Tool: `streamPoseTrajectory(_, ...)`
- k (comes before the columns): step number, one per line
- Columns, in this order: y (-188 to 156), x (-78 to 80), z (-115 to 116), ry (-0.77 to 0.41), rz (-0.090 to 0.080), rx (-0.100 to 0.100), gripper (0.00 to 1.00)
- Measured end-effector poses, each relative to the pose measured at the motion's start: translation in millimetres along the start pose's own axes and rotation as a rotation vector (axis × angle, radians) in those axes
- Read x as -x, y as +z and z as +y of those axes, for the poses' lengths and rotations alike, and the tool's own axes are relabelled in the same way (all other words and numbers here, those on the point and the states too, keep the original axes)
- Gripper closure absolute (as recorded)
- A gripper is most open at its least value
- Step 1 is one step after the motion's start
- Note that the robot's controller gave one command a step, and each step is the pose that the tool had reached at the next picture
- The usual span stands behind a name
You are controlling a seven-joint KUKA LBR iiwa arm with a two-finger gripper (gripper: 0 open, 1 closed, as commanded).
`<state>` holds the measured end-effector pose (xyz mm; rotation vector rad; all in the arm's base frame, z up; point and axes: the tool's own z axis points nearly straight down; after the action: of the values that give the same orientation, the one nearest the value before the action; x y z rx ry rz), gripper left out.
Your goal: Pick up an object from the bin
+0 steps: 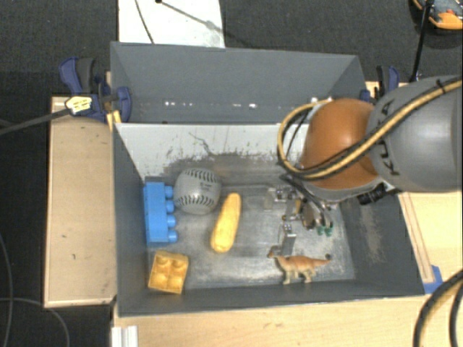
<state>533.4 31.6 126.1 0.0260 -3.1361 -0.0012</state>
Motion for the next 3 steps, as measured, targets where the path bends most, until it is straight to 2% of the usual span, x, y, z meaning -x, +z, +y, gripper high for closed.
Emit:
streamPoseTrajectory(1, -4.6, 1.7, -0.1, 0.001, -0.008, 0.000, 0.00)
streamPoseTrajectory(2, 3.3, -22.1, -30.0, -0.007, -0.009, 0.000, 0.00)
streamPoseTrajectory(3, 33.3, -26.9, -74.3, 0.010, -0.009, -0.001, 0.00)
